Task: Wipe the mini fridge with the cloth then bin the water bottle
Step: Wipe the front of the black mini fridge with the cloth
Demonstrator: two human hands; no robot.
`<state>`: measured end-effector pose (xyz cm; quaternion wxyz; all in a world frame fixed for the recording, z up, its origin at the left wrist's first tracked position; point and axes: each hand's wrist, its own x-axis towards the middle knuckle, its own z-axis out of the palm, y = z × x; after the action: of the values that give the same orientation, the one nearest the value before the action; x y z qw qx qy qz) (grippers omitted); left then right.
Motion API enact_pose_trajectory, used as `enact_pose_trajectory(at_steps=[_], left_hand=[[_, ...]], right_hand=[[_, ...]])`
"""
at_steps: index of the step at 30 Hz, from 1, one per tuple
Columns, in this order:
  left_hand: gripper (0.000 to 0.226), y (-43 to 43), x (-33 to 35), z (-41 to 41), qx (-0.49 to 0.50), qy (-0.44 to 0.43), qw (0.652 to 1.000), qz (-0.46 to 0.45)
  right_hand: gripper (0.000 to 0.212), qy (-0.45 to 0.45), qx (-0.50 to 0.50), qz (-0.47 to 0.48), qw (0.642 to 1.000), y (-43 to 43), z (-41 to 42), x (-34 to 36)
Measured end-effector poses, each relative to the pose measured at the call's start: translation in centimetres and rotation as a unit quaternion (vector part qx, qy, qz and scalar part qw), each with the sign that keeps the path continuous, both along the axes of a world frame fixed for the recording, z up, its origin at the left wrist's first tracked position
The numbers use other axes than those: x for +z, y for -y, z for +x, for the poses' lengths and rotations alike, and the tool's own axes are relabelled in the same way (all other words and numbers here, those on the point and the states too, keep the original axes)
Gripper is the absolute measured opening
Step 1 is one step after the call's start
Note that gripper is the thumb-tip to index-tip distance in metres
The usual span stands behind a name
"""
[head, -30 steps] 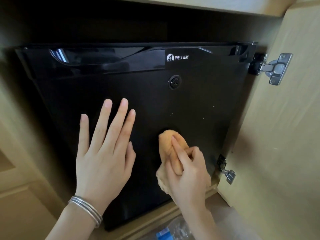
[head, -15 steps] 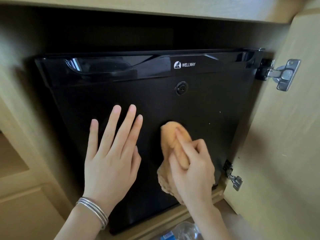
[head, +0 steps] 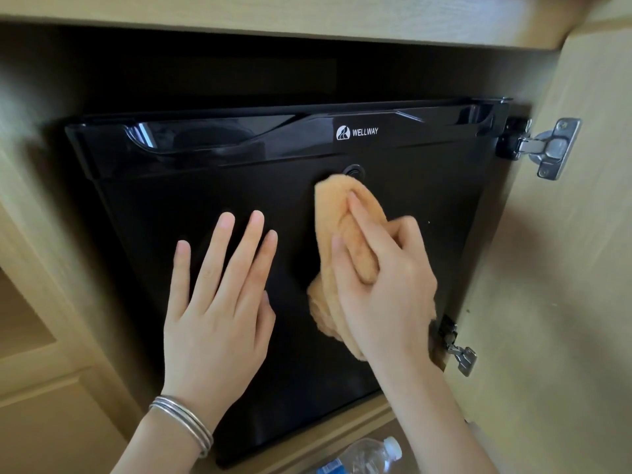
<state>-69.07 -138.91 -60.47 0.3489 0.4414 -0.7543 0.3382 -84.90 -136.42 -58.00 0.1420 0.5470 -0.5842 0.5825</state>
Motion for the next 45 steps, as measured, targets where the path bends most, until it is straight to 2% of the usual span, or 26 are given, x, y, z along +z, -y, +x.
enact_pose_trajectory(at_steps=[2, 7, 13, 18, 20, 23, 25, 28, 30, 31, 33, 37, 40, 42, 45], left_hand=[[0.059, 0.0, 0.0, 0.1, -0.001, 0.000, 1.000, 0.001], [0.059, 0.0, 0.1, 0.2, -0.002, 0.003, 1.000, 0.005], [0.059, 0.0, 0.1, 0.2, -0.003, 0.001, 1.000, 0.003], [0.058, 0.1, -0.1, 0.3, -0.005, 0.002, 1.000, -0.005], [0.058, 0.0, -0.1, 0.3, -0.008, -0.001, 1.000, -0.003], [0.057, 0.0, 0.0, 0.2, -0.005, 0.000, 1.000, -0.001], [0.057, 0.0, 0.0, 0.3, -0.004, 0.004, 1.000, 0.000], [0.057, 0.1, 0.0, 0.3, 0.000, 0.009, 1.000, 0.003], [0.057, 0.1, -0.1, 0.2, -0.001, 0.004, 1.000, 0.003], [0.056, 0.0, -0.1, 0.2, 0.001, 0.003, 1.000, 0.002], [0.057, 0.0, -0.2, 0.2, 0.001, 0.001, 1.000, 0.003], [0.056, -0.1, 0.0, 0.3, 0.006, 0.007, 1.000, 0.007], [0.056, 0.0, 0.1, 0.4, 0.004, 0.011, 1.000, 0.010], [0.057, 0.1, 0.0, 0.4, 0.006, 0.015, 1.000, 0.007], [0.058, 0.0, -0.1, 0.4, 0.000, 0.009, 1.000, 0.006]], right_hand=[[0.047, -0.010, -0.003, 0.005, 1.000, 0.4, 0.6, 0.8], [0.048, -0.006, 0.018, 0.094, 0.995, -1.7, 0.1, -1.4], [0.048, 0.008, 0.019, 0.034, 0.999, 0.1, 0.5, 1.9], [0.046, -0.056, 0.041, 0.182, 0.981, -2.2, -0.5, -0.7], [0.047, -0.038, 0.030, 0.162, 0.986, -2.6, -0.8, -0.9], [0.049, 0.002, 0.031, 0.083, 0.996, -1.6, -0.2, 1.2], [0.053, 0.012, -0.003, 0.047, 0.999, -0.5, 0.4, 2.7], [0.056, -0.055, -0.070, 0.082, 0.993, 0.0, 0.8, 3.6], [0.059, -0.133, -0.059, 0.141, 0.979, -1.0, 0.9, 2.9], [0.059, -0.145, -0.029, 0.176, 0.973, -1.8, 0.9, 2.3], [0.060, -0.125, 0.004, 0.194, 0.973, -3.1, 0.6, 1.6], [0.061, -0.075, -0.040, 0.146, 0.986, -1.7, 0.4, 3.0], [0.064, -0.126, -0.057, 0.167, 0.976, -1.2, 0.7, 3.9], [0.062, -0.171, -0.039, 0.220, 0.960, -2.0, 0.7, 3.3], [0.060, -0.149, -0.018, 0.223, 0.963, -2.8, 0.4, 2.9]])
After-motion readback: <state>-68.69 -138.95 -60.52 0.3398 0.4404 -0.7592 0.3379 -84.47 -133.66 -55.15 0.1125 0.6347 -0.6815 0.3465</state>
